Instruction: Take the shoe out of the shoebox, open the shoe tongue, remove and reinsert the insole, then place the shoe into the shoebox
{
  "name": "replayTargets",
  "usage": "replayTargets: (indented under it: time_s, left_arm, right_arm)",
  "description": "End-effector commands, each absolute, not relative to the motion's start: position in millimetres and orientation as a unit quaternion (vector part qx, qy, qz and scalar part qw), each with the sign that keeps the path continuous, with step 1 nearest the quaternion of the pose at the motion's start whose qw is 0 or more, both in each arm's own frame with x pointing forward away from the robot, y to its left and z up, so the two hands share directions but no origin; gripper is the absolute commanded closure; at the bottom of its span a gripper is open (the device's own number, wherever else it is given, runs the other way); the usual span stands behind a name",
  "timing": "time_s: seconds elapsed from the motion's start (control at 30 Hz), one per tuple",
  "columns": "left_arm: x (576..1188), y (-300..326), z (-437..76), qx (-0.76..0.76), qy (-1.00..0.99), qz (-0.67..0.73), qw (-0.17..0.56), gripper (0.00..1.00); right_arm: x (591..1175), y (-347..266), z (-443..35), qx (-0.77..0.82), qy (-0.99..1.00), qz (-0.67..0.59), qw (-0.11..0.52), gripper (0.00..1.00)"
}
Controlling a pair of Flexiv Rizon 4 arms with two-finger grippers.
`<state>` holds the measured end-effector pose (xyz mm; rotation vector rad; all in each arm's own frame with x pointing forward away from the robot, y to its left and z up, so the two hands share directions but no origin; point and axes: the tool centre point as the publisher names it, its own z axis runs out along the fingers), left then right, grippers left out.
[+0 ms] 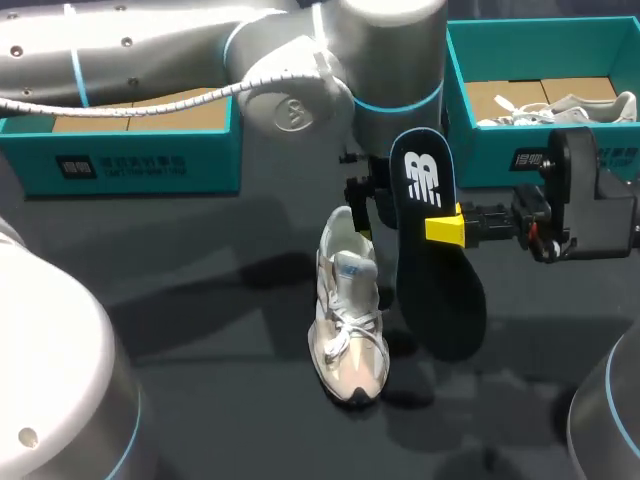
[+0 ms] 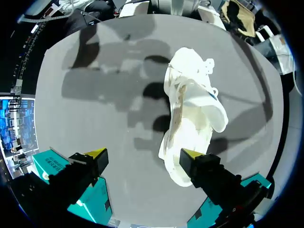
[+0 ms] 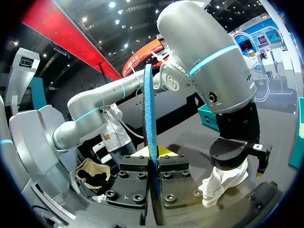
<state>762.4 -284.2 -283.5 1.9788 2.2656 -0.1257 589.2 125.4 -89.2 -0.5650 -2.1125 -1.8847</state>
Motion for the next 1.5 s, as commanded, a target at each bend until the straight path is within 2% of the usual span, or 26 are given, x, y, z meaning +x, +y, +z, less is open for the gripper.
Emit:
replayTargets:
  time_s: [0.03, 0.27, 0.33, 0.5, 0.97, 1.4, 1.5]
  left_arm:
    - [758.4, -259.6, -276.1, 0.64, 0.75, -0.101, 0.131, 0.0]
    - [758.4, -261.1, -275.6, 0.636, 0.751, -0.11, 0.141, 0.0]
    - [759.5, -266.5, -270.5, 0.626, 0.75, -0.132, 0.169, 0.0]
    - [767.9, -284.0, -233.3, 0.591, 0.719, -0.217, 0.294, 0.0]
    - [770.7, -284.4, -226.0, 0.589, 0.714, -0.232, 0.299, 0.0]
    - [778.2, -258.8, -204.9, 0.552, 0.618, -0.356, 0.432, 0.0]
    - [780.4, -258.8, -200.6, 0.541, 0.63, -0.355, 0.428, 0.0]
  right_arm:
    - [587.6, 126.2, -89.0, -0.196, -0.726, -0.647, 0.126, 1.0]
    - [587.6, 126.2, -89.0, -0.196, -0.726, -0.647, 0.126, 1.0]
    - [587.6, 126.2, -89.0, -0.196, -0.726, -0.647, 0.126, 1.0]
    - [587.6, 126.2, -89.0, -0.196, -0.726, -0.647, 0.126, 1.0]
    - [587.6, 126.2, -89.0, -0.196, -0.726, -0.647, 0.126, 1.0]
    - [587.6, 126.2, -89.0, -0.196, -0.726, -0.647, 0.126, 1.0]
    - [587.6, 126.2, -89.0, -0.196, -0.726, -0.647, 0.126, 1.0]
